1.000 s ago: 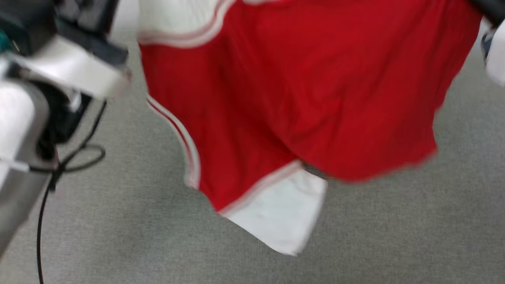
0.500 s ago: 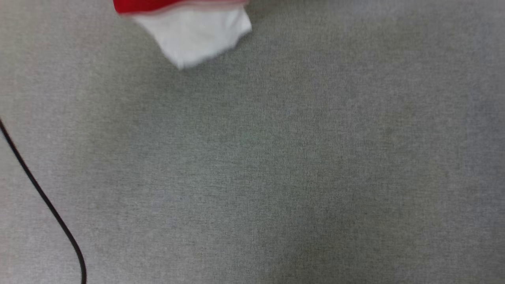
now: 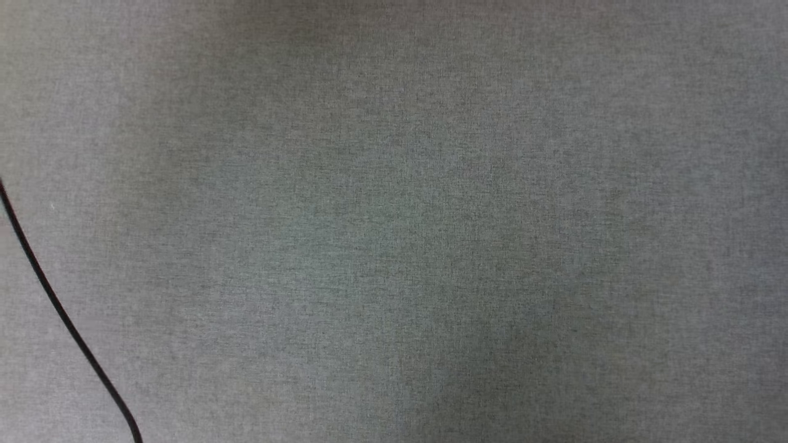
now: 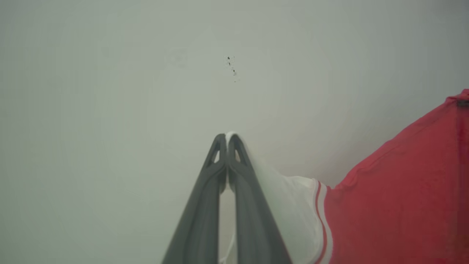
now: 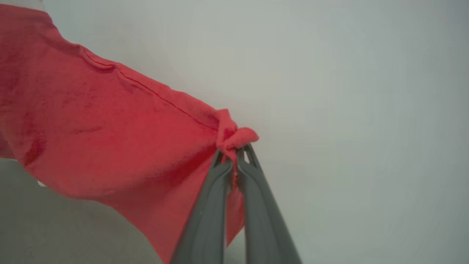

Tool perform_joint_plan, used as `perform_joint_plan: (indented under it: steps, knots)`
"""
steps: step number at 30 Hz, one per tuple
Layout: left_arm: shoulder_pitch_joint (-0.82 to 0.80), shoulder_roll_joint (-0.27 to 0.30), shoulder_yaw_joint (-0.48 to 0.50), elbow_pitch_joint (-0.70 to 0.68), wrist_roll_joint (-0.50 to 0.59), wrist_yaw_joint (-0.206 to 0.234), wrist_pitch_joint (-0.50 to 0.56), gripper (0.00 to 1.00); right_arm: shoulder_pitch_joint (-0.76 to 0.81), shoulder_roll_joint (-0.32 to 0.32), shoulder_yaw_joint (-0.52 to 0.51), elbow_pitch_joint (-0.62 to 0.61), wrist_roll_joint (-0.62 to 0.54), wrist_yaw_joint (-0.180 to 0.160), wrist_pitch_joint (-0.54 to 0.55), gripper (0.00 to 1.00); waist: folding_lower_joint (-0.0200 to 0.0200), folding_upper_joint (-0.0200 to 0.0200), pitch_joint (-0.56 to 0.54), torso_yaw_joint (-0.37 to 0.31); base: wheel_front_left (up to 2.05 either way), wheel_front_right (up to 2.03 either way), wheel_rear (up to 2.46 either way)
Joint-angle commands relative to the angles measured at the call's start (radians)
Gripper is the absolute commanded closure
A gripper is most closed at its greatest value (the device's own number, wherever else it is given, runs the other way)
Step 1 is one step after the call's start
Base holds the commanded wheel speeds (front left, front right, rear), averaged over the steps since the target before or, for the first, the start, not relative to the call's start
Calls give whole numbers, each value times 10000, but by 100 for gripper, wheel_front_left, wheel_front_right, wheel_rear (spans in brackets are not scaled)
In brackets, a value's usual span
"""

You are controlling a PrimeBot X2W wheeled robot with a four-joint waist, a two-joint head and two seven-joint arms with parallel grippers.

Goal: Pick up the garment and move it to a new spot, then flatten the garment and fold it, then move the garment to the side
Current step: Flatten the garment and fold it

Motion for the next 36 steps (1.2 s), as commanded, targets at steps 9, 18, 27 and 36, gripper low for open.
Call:
perform_joint_plan:
  steps: [9, 18, 27, 36]
  knots:
    - [3851, 95, -333, -408, -695, 144, -377, 100, 3297, -81, 1687, 365, 1431, -7, -1349, 100, -2, 0, -1138, -93, 0, 0, 0]
    - [8340, 513, -400, -2507, -902, 753, -392, 100, 6399, -1152, 2763, -759, 2737, -7, -1980, 100, -2, 0, -2779, -30, 0, 0, 0]
    - [13205, 1700, -809, -4729, -1862, 1963, -48, 100, 10018, -2646, 3248, -2608, 3468, -5, -1914, 100, -2, 0, -4420, -72, 0, 0, 0]
    - [17053, 2751, -984, -6579, -2980, 3401, 179, 100, 13193, -3509, 2456, -4110, 3596, -7, -1610, 100, -2, 0, -5378, -26, 0, 0, 0]
